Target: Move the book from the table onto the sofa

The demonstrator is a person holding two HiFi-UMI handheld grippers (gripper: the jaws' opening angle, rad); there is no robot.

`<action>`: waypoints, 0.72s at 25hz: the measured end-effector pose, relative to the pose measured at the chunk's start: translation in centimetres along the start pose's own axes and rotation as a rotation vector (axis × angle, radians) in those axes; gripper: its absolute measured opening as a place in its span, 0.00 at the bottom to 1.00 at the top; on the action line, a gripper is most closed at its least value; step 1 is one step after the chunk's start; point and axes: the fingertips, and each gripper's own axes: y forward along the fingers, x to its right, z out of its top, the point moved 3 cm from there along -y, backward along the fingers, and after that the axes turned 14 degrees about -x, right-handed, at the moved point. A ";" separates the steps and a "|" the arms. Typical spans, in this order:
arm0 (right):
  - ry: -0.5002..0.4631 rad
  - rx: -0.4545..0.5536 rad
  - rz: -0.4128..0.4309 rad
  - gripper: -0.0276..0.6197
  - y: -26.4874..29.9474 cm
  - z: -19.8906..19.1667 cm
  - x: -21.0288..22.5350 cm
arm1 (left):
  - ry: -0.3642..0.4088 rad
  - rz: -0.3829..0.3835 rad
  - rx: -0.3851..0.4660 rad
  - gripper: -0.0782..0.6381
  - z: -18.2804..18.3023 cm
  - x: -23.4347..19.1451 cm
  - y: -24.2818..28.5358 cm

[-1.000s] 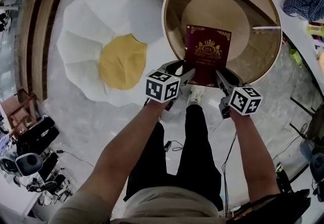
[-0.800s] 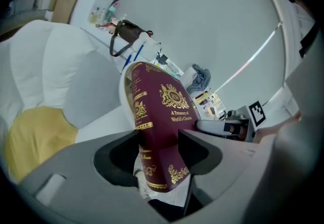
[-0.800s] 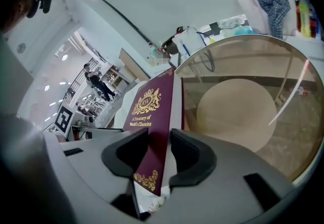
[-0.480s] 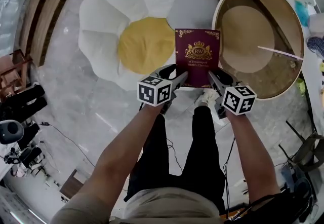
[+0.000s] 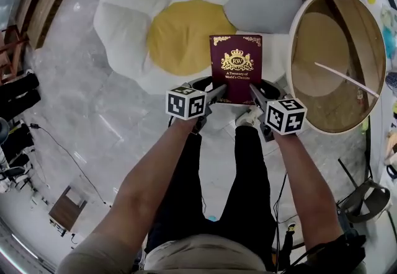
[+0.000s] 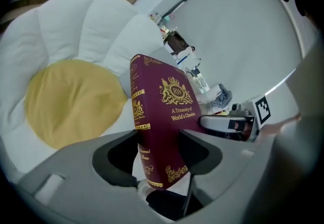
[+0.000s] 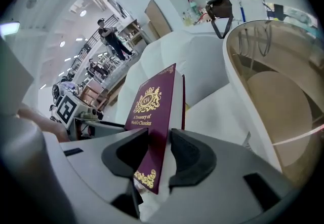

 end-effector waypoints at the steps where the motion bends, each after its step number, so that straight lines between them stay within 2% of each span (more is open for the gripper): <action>1: -0.003 -0.013 -0.010 0.27 0.6 -0.2 0.5 | -0.004 -0.006 -0.002 0.45 -0.2 -0.5 0.7; 9: -0.025 -0.092 -0.132 0.27 4.4 -1.7 5.1 | -0.036 -0.107 -0.048 0.45 -1.5 -4.0 8.2; 13: -0.007 -0.111 -0.167 0.27 5.8 -1.6 6.2 | -0.002 -0.076 -0.101 0.45 -2.3 -5.8 11.2; 18: 0.024 -0.084 -0.196 0.27 4.7 -2.3 5.6 | 0.036 -0.061 -0.127 0.45 -2.6 -5.8 11.7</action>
